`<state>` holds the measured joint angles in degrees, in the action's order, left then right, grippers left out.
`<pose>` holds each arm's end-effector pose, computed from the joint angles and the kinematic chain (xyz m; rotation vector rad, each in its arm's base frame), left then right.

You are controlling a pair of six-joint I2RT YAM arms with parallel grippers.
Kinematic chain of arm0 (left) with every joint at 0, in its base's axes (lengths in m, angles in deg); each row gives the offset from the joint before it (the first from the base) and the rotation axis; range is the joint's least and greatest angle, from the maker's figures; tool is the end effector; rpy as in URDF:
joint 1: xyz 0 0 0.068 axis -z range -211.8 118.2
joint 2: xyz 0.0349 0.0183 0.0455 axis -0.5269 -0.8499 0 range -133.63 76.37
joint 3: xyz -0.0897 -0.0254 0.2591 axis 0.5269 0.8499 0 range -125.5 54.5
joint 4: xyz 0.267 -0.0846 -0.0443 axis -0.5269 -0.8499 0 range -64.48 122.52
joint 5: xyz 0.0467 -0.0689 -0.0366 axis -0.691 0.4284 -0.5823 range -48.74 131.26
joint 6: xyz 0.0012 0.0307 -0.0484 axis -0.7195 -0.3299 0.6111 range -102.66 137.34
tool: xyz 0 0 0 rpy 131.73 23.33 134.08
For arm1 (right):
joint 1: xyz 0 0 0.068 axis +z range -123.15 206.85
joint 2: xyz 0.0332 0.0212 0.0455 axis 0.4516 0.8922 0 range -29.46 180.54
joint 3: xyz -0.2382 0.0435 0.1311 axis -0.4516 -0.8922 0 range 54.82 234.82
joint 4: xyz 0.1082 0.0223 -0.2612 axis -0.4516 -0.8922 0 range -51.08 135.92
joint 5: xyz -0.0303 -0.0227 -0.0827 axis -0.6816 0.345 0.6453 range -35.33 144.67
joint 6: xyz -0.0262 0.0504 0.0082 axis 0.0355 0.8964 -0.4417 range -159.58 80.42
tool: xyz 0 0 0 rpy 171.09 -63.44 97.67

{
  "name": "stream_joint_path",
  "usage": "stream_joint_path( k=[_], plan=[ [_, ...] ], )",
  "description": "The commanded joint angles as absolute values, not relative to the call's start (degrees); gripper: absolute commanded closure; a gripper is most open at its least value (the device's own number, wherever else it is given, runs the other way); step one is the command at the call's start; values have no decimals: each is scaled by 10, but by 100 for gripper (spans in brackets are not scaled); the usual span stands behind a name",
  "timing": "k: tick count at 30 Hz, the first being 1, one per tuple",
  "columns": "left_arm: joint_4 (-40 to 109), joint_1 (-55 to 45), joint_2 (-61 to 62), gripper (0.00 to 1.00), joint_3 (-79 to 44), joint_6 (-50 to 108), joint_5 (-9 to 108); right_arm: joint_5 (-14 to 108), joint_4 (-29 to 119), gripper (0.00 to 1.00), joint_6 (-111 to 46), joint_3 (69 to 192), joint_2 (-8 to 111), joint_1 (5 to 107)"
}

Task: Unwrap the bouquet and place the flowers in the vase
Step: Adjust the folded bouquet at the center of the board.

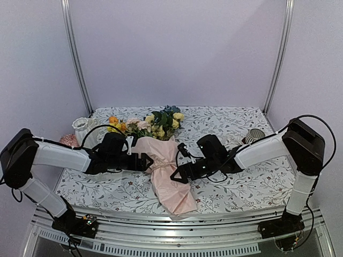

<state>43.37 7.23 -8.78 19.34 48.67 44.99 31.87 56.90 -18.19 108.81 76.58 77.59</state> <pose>0.2351 -0.1941 0.1398 0.1946 2.3485 -0.7083 0.2348 0.3121 0.1217 -0.8433 2.3269 1.0621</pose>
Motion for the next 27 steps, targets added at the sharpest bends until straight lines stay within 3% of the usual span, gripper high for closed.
stream_joint_path(
  k=[1,27],
  plan=[
    [500,64,-119,6,183,454,490,308,596,8,-166,1085,778,787],
    [594,78,-288,13,51,447,638,330,636,8,-125,1019,739,813]
  ],
)
